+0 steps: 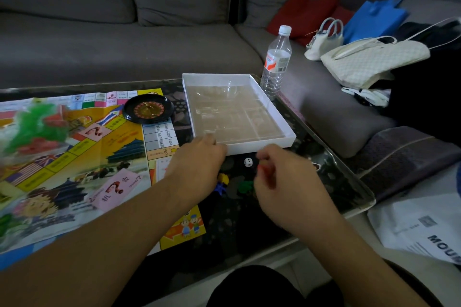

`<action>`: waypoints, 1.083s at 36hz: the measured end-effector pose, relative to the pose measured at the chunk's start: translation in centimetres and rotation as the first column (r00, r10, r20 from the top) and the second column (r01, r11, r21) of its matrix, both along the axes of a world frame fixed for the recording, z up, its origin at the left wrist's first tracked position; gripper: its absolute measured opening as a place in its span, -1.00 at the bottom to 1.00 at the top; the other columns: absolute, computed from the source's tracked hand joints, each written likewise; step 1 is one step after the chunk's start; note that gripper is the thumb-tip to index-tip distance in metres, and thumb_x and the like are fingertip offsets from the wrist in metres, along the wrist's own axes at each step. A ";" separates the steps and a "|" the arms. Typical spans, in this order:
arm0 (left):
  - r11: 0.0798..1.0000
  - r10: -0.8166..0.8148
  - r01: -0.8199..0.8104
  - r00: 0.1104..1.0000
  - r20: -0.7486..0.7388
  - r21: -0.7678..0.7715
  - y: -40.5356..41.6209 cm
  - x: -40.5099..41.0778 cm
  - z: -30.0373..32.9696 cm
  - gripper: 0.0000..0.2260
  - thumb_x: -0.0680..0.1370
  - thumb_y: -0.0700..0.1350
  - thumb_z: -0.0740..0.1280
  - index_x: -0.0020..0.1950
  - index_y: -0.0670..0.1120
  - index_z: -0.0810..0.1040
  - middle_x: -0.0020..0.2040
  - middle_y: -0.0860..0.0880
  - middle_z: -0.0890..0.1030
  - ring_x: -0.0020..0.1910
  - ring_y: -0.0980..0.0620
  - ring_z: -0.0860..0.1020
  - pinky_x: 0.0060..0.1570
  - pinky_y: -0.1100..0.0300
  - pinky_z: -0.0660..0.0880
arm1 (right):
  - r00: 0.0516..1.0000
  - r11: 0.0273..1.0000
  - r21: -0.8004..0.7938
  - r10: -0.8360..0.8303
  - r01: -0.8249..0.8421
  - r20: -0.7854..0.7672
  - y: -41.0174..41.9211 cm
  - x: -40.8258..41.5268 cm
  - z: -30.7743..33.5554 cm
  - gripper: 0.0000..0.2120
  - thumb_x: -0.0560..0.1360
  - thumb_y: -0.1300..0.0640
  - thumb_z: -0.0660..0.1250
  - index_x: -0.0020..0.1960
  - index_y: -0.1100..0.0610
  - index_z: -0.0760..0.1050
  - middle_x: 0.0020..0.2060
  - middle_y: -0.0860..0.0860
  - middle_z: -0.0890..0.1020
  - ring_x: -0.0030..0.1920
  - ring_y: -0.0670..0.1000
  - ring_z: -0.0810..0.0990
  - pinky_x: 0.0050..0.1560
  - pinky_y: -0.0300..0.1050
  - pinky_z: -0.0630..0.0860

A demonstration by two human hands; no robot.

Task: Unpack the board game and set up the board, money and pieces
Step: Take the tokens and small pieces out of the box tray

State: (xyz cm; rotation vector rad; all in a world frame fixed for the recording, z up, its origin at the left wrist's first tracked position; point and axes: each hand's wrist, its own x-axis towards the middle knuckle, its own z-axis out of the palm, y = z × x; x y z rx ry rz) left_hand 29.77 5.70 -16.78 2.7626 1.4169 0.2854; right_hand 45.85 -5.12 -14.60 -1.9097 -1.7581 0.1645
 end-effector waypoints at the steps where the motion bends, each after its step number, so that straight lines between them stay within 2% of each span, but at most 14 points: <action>1: 1.000 0.001 -0.001 0.999 0.047 0.002 0.0 -0.2 -0.1 -0.82 0.56 -0.15 0.44 0.04 0.04 0.47 0.07 0.02 0.49 0.08 0.00 0.51 -0.03 0.10 0.54 | 1.000 0.999 -0.032 0.024 -0.024 -0.003 -1.0 0.3 -0.6 -0.88 0.59 0.10 0.35 0.10 -0.05 0.50 -0.18 -0.15 0.58 -0.17 -0.19 0.55 -0.15 -0.31 0.48; 3: 0.999 0.036 -0.027 0.977 0.210 -0.046 -0.1 -0.4 0.1 -0.83 0.58 -0.12 0.42 -0.04 0.05 0.45 -0.03 0.08 0.50 -0.03 0.06 0.51 -0.09 0.17 0.51 | 0.998 0.990 -0.123 0.066 -0.064 0.008 -2.4 0.9 -2.3 -0.89 0.61 0.10 0.35 0.08 -0.08 0.47 -0.14 -0.17 0.55 -0.14 -0.19 0.53 -0.13 -0.25 0.51; 5: 0.988 0.102 -0.041 0.896 0.433 -0.149 -0.6 -0.7 0.5 -0.87 0.58 -0.10 0.45 -0.04 0.07 0.52 -0.12 0.14 0.53 -0.14 0.16 0.53 -0.19 0.33 0.46 | 0.994 0.982 -0.165 0.103 -0.096 0.032 -3.4 1.3 -3.9 -0.88 0.61 0.10 0.35 0.03 -0.11 0.44 -0.13 -0.19 0.50 -0.15 -0.19 0.50 -0.17 -0.25 0.46; 8: 0.940 0.198 0.037 0.750 0.631 -0.339 -2.1 -0.8 0.4 -0.86 0.55 -0.11 0.49 -0.01 0.14 0.63 -0.15 0.19 0.64 -0.12 0.31 0.60 -0.20 0.54 0.45 | 0.990 0.988 -0.088 0.129 -0.124 0.052 -3.8 1.7 -6.0 -0.89 0.58 0.10 0.35 0.08 -0.07 0.51 -0.06 -0.19 0.47 -0.14 -0.18 0.49 -0.17 -0.29 0.44; 10: 0.906 0.199 0.108 0.746 0.636 -0.410 -3.2 -0.9 -0.2 -0.84 0.54 -0.12 0.51 -0.02 0.15 0.65 -0.15 0.22 0.67 -0.10 0.37 0.60 -0.12 0.54 0.49 | 0.990 0.991 -0.045 0.129 -0.126 0.062 -3.6 1.7 -6.8 -0.83 0.59 0.10 0.32 0.16 0.03 0.58 0.03 -0.13 0.51 -0.09 -0.14 0.53 -0.11 -0.23 0.55; 13: 0.884 0.174 0.132 0.797 0.579 -0.448 -4.8 -1.0 -1.2 -0.85 0.54 -0.08 0.52 -0.02 0.18 0.65 -0.12 0.26 0.67 -0.07 0.37 0.60 -0.02 0.43 0.54 | 0.991 0.992 0.017 0.125 -0.126 0.049 -3.3 1.4 -7.3 -0.73 0.62 0.05 0.20 0.21 0.06 0.59 0.06 -0.08 0.54 -0.09 -0.10 0.55 -0.11 -0.13 0.61; 16: 0.883 0.143 0.135 0.835 0.531 -0.450 -6.1 -1.0 -2.2 -0.85 0.55 -0.05 0.51 0.01 0.20 0.64 -0.09 0.29 0.66 -0.02 0.40 0.57 -0.07 0.52 0.46 | 0.995 0.992 0.075 0.101 -0.102 0.018 -2.9 1.3 -7.9 -0.68 0.64 0.02 0.10 0.21 0.05 0.57 0.03 -0.07 0.59 -0.07 -0.07 0.59 -0.11 -0.06 0.62; 19: 0.901 0.132 0.097 0.868 0.478 -0.424 -6.9 -0.9 -2.6 -0.86 0.57 -0.02 0.49 0.05 0.20 0.62 -0.06 0.29 0.65 -0.01 0.38 0.56 -0.10 0.57 0.40 | 0.997 0.988 0.142 0.043 -0.053 0.070 -2.9 0.9 -8.4 -0.82 0.64 0.12 0.26 0.17 0.07 0.59 0.00 -0.04 0.62 -0.05 -0.02 0.60 -0.08 -0.11 0.60; 21: 0.920 0.106 0.071 0.902 0.419 -0.385 -7.0 -0.7 -2.5 -0.85 0.57 0.00 0.47 0.07 0.22 0.59 -0.04 0.26 0.62 -0.03 0.32 0.56 -0.11 0.52 0.40 | 0.992 0.980 0.196 -0.002 -0.022 0.124 -3.1 0.7 -8.6 -0.89 0.58 0.21 0.42 0.10 0.10 0.63 -0.02 -0.03 0.64 -0.03 -0.01 0.58 -0.03 -0.22 0.52; 24: 0.934 0.079 0.051 0.937 0.342 -0.355 -7.0 -0.6 -2.4 -0.85 0.57 0.01 0.47 0.04 0.23 0.56 -0.06 0.22 0.56 -0.04 0.23 0.54 -0.08 0.43 0.42 | 0.985 0.971 0.237 -0.025 -0.016 0.169 -3.3 0.7 -8.6 -0.94 0.55 0.19 0.48 0.02 0.10 0.65 -0.05 -0.03 0.62 -0.01 -0.02 0.52 0.03 -0.23 0.46; 27: 0.920 0.110 0.053 0.916 0.386 -0.388 -6.9 -0.5 -2.3 -0.87 0.56 -0.01 0.49 0.00 0.21 0.59 -0.15 0.25 0.55 -0.12 0.32 0.52 -0.17 0.51 0.38 | 0.990 0.971 0.239 -0.027 -0.008 0.141 -3.3 0.7 -8.8 -0.93 0.54 0.18 0.50 0.01 0.09 0.66 -0.06 -0.03 0.61 -0.03 -0.03 0.54 0.00 -0.21 0.51; 30: 0.921 0.108 0.080 0.887 0.448 -0.382 -6.9 0.0 -2.3 -0.89 0.56 -0.03 0.50 0.03 0.17 0.65 -0.10 0.24 0.63 -0.10 0.34 0.56 -0.09 0.55 0.44 | 0.988 0.967 0.256 -0.033 -0.007 0.152 -3.0 0.6 -8.7 -0.93 0.51 0.21 0.52 -0.02 0.09 0.67 -0.09 -0.03 0.63 -0.07 -0.02 0.56 -0.06 -0.20 0.52; 35: 0.944 0.026 0.109 0.916 0.399 -0.312 -6.9 0.6 -2.8 -0.85 0.59 -0.03 0.45 0.13 0.18 0.64 0.08 0.19 0.66 0.06 0.23 0.56 0.14 0.23 0.54 | 0.979 0.962 0.273 -0.059 0.004 0.194 -3.0 0.3 -8.4 -0.90 0.50 0.17 0.50 0.02 0.10 0.67 -0.06 0.00 0.63 -0.06 -0.01 0.56 -0.04 -0.20 0.50; 39: 0.937 0.042 0.137 0.869 0.493 -0.322 -6.7 -0.4 -2.6 -0.81 0.60 -0.03 0.43 0.18 0.21 0.59 0.04 0.27 0.61 0.05 0.35 0.54 0.03 0.47 0.46 | 0.992 0.956 0.292 -0.068 0.034 0.107 -3.8 0.2 -8.1 -0.89 0.58 0.17 0.38 0.10 0.11 0.61 0.01 -0.02 0.58 -0.02 -0.04 0.53 -0.01 -0.24 0.46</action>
